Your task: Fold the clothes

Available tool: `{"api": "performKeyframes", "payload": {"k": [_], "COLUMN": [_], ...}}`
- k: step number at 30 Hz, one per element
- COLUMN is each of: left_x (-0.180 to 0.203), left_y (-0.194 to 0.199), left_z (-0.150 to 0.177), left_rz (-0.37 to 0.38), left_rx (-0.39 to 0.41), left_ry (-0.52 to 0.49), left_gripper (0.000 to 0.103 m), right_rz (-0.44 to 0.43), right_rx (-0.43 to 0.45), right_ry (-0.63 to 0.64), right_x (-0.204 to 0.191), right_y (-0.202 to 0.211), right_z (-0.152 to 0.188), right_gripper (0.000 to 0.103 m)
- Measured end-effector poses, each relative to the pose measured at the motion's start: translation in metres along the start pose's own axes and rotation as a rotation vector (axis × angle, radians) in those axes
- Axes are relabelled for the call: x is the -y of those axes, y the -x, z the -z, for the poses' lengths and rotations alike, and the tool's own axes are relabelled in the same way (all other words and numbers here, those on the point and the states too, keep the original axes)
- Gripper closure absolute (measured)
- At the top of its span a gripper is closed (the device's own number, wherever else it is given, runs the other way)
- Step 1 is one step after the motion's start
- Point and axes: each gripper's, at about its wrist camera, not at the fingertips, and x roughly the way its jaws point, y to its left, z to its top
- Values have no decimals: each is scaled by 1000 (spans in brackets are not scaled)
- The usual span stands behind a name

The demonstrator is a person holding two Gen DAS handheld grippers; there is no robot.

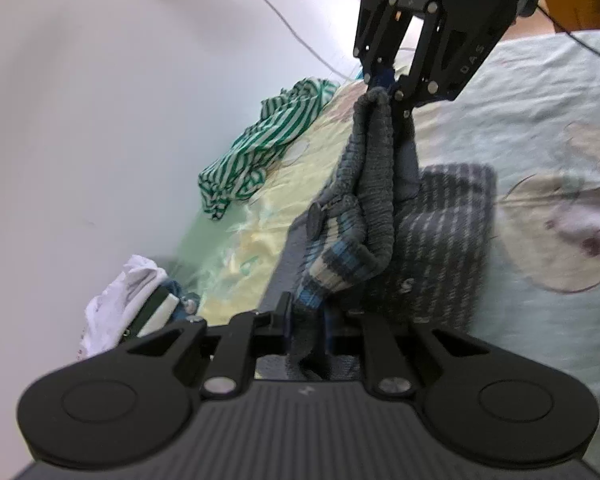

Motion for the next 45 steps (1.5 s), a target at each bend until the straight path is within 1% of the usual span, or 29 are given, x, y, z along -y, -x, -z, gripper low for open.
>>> {"api": "performKeyframes", "payload": {"k": [3,8,10,13,15,18,20,22,23,25,27,29,30,32,34,37,39,41,42,44,45], "left_x": [14,38,47,51,55,54,51,55,56,56,54,54,55,58,56,53,53,54,54,55,56], "left_y": [8,3,0,-12,-16,-10,-6,-13,-17,-21,-22,-20,-19,-18,-17,-17,-16,-16,-15,-16,-16], "left_z": [1,11,14,19,20,19,20,22,23,22,21,22,23,24,24,25,25,26,26,26,26], "left_rz": [36,94,99,103,94,102,111,105,100,88,89,88,83,75,81,92,94,94,93,91,88], "left_rx": [4,-33,-39,-56,-59,-56,-53,-58,-60,-60,-62,-58,-55,-50,-49,-47,-45,-44,-43,-41,-40], "left_ry": [3,3,-2,10,2,5,18,9,5,5,3,-6,-16,-34,-24,-8,-12,-16,-17,-23,-27], "left_gripper": [88,89,90,93,94,94,94,94,95,96,96,95,95,95,95,95,95,95,95,95,95], "right_rz": [-38,-66,-70,-44,-40,-32,-35,-26,-18,14,26,10,-18,-74,-110,-16,92,180,211,249,253], "right_rx": [-32,-93,-101,-96,-90,-93,-90,-94,-97,-69,-85,-115,-122,-133,-80,77,118,129,124,72,50], "right_ry": [10,33,22,88,44,99,91,101,113,123,120,131,108,60,-34,-188,-286,-372,-401,-474,-517], "right_x": [-9,-28,-33,-43,-41,-48,-49,-53,-56,-59,-58,-55,-50,-40,-28,-6,4,10,11,14,15], "right_y": [2,-7,-12,-19,-20,-11,-7,-11,-16,-24,-24,-16,-8,10,30,42,25,-7,-24,-60,-73], "right_z": [8,29,36,47,46,41,40,45,48,51,44,36,30,20,8,-13,-22,-26,-26,-23,-20], "right_gripper": [91,90,90,89,89,89,89,89,88,82,79,68,60,60,60,60,61,64,68,72,74]}}
